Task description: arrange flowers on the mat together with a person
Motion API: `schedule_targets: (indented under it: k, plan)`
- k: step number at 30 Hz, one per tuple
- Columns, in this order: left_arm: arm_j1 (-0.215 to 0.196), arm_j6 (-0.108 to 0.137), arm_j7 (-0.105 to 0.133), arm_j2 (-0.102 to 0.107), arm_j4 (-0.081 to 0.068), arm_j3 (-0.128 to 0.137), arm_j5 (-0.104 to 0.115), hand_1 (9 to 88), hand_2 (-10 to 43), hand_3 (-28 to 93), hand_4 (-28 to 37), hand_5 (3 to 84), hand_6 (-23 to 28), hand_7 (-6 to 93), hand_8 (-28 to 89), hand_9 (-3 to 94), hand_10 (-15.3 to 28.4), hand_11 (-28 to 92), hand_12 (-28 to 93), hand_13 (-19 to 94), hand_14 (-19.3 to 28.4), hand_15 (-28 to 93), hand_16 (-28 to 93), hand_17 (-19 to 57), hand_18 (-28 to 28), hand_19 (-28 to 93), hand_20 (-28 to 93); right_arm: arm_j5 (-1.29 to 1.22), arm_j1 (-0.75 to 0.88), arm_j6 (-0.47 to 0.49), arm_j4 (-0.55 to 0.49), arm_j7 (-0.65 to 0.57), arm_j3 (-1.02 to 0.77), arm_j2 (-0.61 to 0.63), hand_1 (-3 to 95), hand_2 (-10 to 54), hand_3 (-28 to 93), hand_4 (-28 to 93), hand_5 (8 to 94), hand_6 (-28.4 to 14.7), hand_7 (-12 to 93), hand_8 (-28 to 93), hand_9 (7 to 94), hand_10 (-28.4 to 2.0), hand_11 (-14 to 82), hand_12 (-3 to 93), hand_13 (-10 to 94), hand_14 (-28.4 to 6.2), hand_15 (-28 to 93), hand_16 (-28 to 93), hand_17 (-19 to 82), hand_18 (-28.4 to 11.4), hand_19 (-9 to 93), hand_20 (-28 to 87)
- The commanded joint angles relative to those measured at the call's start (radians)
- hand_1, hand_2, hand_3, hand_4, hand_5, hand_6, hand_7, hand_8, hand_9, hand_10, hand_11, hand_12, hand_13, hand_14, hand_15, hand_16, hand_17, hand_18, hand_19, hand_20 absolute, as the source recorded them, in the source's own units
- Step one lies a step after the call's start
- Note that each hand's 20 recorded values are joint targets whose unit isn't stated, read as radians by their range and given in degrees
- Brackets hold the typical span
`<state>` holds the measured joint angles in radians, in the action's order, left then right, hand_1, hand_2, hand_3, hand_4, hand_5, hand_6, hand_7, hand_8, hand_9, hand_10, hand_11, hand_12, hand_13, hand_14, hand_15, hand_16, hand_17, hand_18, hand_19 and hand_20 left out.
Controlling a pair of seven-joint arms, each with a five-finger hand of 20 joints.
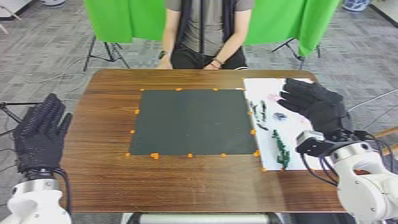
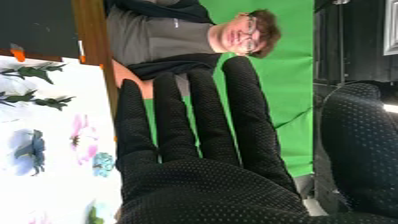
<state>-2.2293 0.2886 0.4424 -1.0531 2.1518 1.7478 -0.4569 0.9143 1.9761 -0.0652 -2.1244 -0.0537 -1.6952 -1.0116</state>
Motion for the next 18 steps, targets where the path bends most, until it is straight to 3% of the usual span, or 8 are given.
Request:
schedule_targets:
  k: [1,5,6,11,18]
  plan:
    - [-0.022,0.011,0.006,-0.008,0.006,0.005,0.011,27.5,14.8,71,-28.3,44.2,6.6,9.1,-10,28.5,9.5,15,-1,17,6.4,16,-11,-4.7,9.1,31,4,0.009,-0.004,-0.004,0.0,0.002,0.006,-0.003,13.6,12.8,82,-25,52.8,-5.1,12,-12,45.8,-12.9,5.1,9.2,35,-13.3,12,9,14,-15.4,27,12]
    - [-0.027,0.015,0.014,-0.01,0.008,0.003,0.023,27.6,14.8,71,-28.3,44.3,6.6,9.3,-10,28.6,9.5,15,-1,17,6.6,16,-11,-4.7,9.1,31,4,0.009,0.007,-0.005,-0.004,-0.003,0.001,-0.005,13.6,12.9,82,-25,53.0,-5.8,11,-12,46.2,-13.1,5.5,8.9,35,-13.0,12,9,15,-15.3,27,12]
    - [-0.027,0.027,0.011,-0.01,0.011,0.001,0.02,27.6,14.8,71,-28.3,44.3,6.7,9.3,-10,28.7,9.5,15,-1,17,6.6,16,-11,-4.8,9.1,31,4,0.01,0.011,-0.006,-0.006,-0.004,-0.003,-0.004,13.6,12.9,82,-25,53.0,-5.8,11,-12,46.2,-13.1,5.5,8.9,35,-13.0,12,9,15,-15.3,27,12]
    - [-0.024,0.02,0.017,-0.013,0.01,0.003,0.027,28.1,14.6,71,-28.3,44.5,6.7,9.4,-10,28.7,9.6,15,-1,16,5.2,16,-11,-4.8,8.7,31,4,-0.04,0.01,-0.018,-0.006,0.002,-0.007,-0.01,13.5,13.0,82,-25,52.9,-5.8,11,-11,46.2,-13.0,5.6,8.8,35,-13.1,12,9,15,-15.3,27,12]
    - [-0.027,0.012,0.019,-0.013,0.012,0.003,0.066,28.0,14.5,71,-28.3,44.7,6.8,9.6,-10,28.8,9.7,16,-1,17,5.4,16,-12,-4.6,8.6,31,4,-0.036,0.009,0.001,-0.005,-0.012,-0.006,-0.021,13.5,13.3,82,-25,51.6,-3.8,12,-11,45.9,-12.8,5.4,9.1,35,-14.0,12,9,14,-15.8,28,12]
